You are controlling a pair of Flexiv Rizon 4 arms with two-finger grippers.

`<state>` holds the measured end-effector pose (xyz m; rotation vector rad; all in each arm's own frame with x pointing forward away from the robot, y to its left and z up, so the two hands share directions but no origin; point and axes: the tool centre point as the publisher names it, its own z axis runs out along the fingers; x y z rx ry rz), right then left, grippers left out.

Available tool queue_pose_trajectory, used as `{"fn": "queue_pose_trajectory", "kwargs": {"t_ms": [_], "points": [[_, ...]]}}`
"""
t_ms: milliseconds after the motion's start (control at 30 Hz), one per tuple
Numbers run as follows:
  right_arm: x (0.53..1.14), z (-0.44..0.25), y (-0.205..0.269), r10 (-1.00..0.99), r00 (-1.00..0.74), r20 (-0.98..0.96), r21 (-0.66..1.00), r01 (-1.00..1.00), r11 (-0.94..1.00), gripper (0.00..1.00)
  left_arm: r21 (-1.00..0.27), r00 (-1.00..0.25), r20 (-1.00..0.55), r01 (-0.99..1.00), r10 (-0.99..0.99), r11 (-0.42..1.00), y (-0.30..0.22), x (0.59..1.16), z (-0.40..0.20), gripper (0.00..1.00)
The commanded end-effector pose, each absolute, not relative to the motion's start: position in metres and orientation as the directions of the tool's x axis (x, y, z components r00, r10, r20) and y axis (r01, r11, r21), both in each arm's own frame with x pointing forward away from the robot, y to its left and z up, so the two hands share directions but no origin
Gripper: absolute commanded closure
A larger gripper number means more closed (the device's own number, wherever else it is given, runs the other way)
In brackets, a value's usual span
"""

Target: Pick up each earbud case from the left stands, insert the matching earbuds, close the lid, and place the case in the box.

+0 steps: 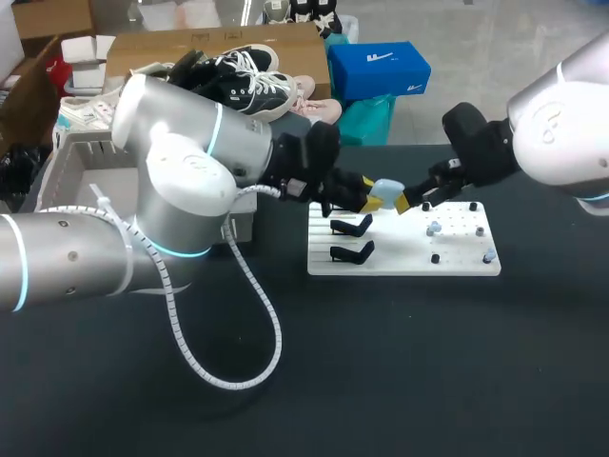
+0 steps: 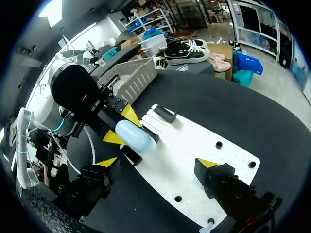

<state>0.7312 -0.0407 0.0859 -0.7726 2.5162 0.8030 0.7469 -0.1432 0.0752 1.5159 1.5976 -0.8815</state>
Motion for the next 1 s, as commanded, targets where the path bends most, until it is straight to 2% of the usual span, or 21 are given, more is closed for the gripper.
{"fn": "queue_pose_trajectory", "kwargs": {"t_ms": [33, 733, 1000], "points": [[0.736, 0.085, -0.04, -0.385, -0.774, -0.502, 0.41, -0.605, 0.682, 0.0, 0.013, -0.011, -0.876, 0.999, 0.482, 0.048, -0.143, 0.745, 0.074, 1.0], [0.74, 0.094, -0.047, -0.363, -0.767, -0.529, 0.396, -0.602, 0.693, 0.0, 0.03, 0.025, -0.871, 1.0, 0.491, 0.002, -0.144, 0.73, 0.072, 1.0], [0.736, 0.11, -0.068, -0.317, -0.768, -0.556, 0.295, -0.539, 0.789, 0.0, 0.061, 0.043, -0.928, 0.997, 0.37, 0.037, -0.142, 0.731, 0.081, 1.0]]}}
